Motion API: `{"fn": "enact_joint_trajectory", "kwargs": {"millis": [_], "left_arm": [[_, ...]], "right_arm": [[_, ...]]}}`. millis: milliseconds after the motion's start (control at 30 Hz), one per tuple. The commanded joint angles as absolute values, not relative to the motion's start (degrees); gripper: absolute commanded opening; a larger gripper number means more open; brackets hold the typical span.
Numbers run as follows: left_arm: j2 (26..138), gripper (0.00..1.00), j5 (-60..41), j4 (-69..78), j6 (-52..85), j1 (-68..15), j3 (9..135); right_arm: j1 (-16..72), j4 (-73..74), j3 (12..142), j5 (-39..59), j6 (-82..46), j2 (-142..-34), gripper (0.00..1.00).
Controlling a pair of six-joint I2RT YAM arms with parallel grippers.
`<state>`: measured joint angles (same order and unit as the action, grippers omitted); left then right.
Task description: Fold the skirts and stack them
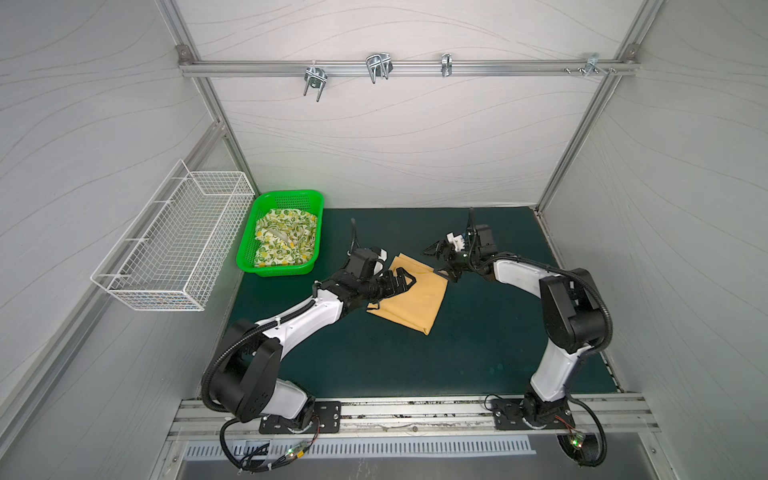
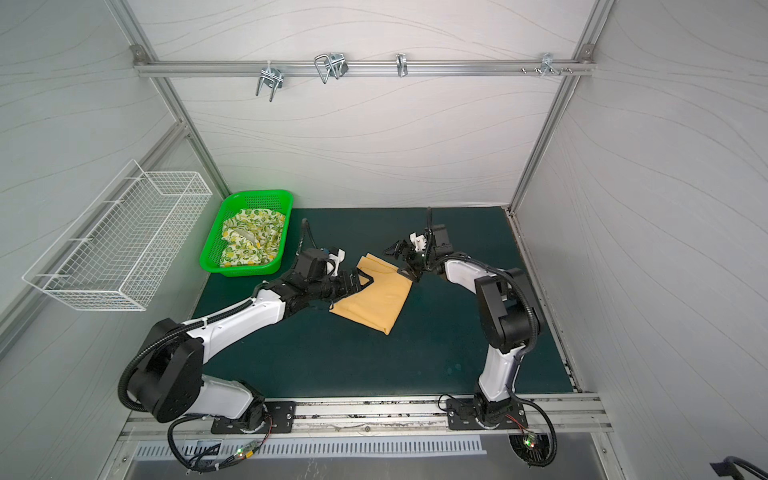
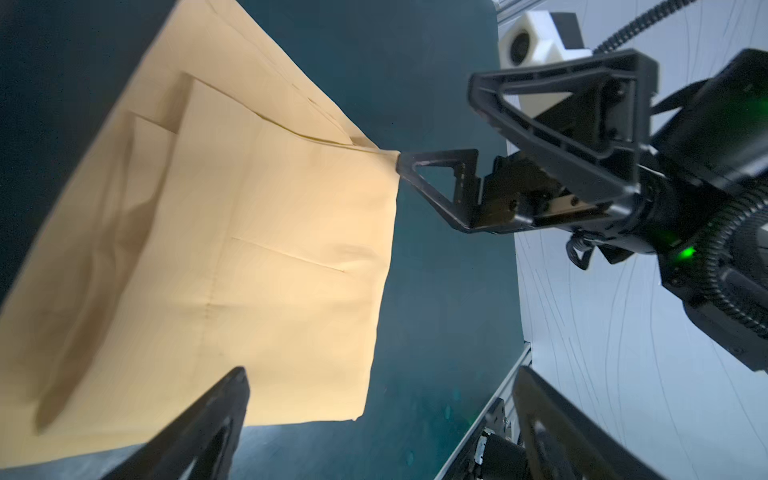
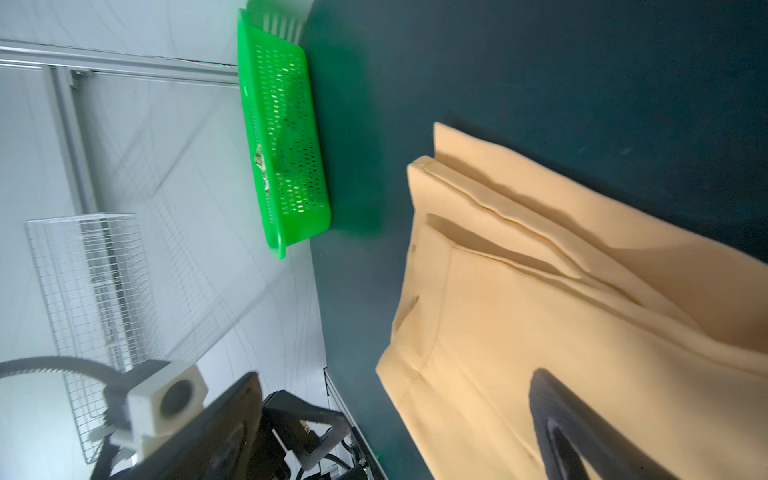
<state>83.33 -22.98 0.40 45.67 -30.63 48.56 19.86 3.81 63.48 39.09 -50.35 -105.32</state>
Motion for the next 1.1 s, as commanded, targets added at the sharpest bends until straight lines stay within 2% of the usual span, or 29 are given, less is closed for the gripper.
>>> {"fn": "enact_joint_trajectory", "kwargs": {"millis": [0,233,533,767,1067], "left_arm": [[86.6,0.99,-23.2,7.5,50.3,-31.0,47.4],[92.0,0.99,-22.0,9.8,51.1,-30.9,42.9],[98.8,0.99,-18.7,4.3,47.4,-27.2,43.8],[107.2,0.99,-18.8,-1.8,41.7,-22.1,52.4],[117.4,0.99,-18.5,-9.2,37.6,-20.9,68.4]], "right_arm": [[18.9,1.9,64.2,40.3,-47.3,-108.2,0.99],[18.3,1.4,62.7,36.9,-45.3,-111.8,0.99],[18.3,9.8,49.2,33.9,-48.6,-106.6,0.99],[21.7,18.5,40.3,32.1,-54.5,-103.0,0.99],[34.5,29.2,33.1,24.1,-63.9,-102.0,0.99]]}}
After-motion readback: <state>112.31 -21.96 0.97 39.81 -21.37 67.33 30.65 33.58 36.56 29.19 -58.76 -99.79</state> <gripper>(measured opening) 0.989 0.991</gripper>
